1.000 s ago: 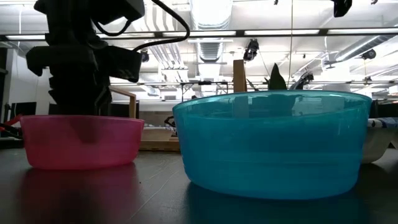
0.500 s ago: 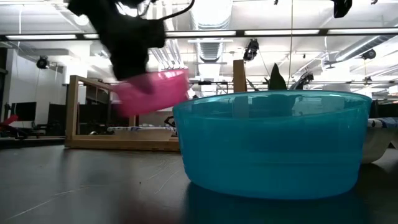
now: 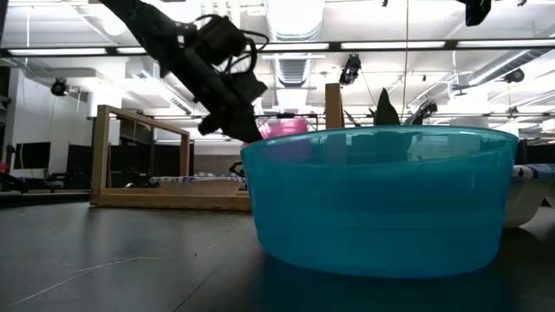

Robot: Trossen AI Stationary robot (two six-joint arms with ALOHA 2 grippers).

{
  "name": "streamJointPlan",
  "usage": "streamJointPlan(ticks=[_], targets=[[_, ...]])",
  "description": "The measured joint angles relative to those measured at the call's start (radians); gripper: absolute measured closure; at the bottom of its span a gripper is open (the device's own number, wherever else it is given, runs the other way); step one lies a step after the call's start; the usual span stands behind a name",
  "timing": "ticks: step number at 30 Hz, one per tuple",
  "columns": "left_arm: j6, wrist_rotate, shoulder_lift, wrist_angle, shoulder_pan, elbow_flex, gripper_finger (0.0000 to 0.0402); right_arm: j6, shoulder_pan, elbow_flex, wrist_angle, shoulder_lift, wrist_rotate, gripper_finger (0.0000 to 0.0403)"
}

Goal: Place and stack bowls onto a shelf
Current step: Put the red bowl on the shelf

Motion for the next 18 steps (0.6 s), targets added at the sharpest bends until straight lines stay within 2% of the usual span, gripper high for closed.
streamJointPlan(ticks=[10, 18], targets=[[-0.035, -0.026, 0.116, 0.097, 0.001, 0.0, 0.0402, 0.017, 0.0, 0.0, -0.01, 0.0, 0.0, 0.0394], [-0.035, -0.028, 0.152, 0.109, 0.001, 0.0, 0.0402, 0.028, 0.0, 0.0, -0.011, 0.0, 0.0, 0.0394]])
